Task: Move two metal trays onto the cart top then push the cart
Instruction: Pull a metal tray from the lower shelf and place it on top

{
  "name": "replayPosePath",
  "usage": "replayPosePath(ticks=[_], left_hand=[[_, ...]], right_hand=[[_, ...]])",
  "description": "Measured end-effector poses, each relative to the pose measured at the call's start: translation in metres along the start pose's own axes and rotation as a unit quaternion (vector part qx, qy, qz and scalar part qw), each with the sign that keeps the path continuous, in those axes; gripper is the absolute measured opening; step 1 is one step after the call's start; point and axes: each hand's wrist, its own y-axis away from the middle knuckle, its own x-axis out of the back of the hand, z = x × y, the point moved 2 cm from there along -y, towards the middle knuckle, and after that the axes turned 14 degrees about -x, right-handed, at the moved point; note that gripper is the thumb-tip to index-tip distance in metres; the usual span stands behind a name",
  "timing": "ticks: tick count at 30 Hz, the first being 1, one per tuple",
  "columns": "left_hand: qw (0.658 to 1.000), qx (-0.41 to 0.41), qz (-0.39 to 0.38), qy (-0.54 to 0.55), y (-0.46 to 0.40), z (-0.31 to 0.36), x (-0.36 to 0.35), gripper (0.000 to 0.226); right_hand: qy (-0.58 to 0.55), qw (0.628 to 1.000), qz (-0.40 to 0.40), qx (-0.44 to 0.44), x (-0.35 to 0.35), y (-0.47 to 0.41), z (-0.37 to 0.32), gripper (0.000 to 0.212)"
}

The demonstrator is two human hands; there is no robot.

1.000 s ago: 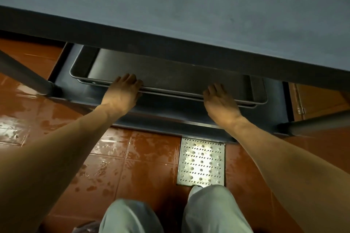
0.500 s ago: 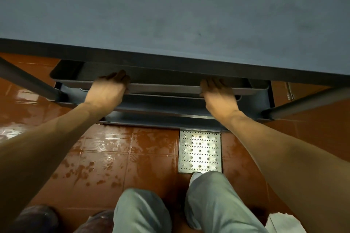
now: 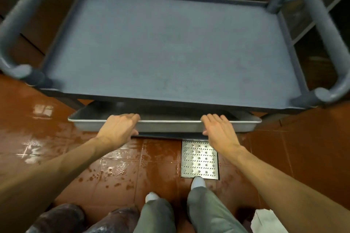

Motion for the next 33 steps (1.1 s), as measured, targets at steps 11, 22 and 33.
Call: replayPosePath(ticks=[11, 22, 33], left_hand=[[0.999, -0.026, -0.014, -0.045, 0.053, 0.022, 0.062, 0.059], [0.999, 0.001, 0.05, 0.002, 0.091, 0.063, 0.144, 0.057], [0.992, 0.003, 0.123, 0.027, 0.129, 0.081, 0.258, 0.052]], right_hand=[[-0.018, 0.999, 0.027, 0.001, 0.076, 0.064, -0.006, 0.046], [0.014, 0.996, 0.065, 0.057, 0.196, 0.093, -0.016, 0.03], [-0.049, 0.987, 0.151, -0.012, 0.301, 0.141, -0.017, 0.04]])
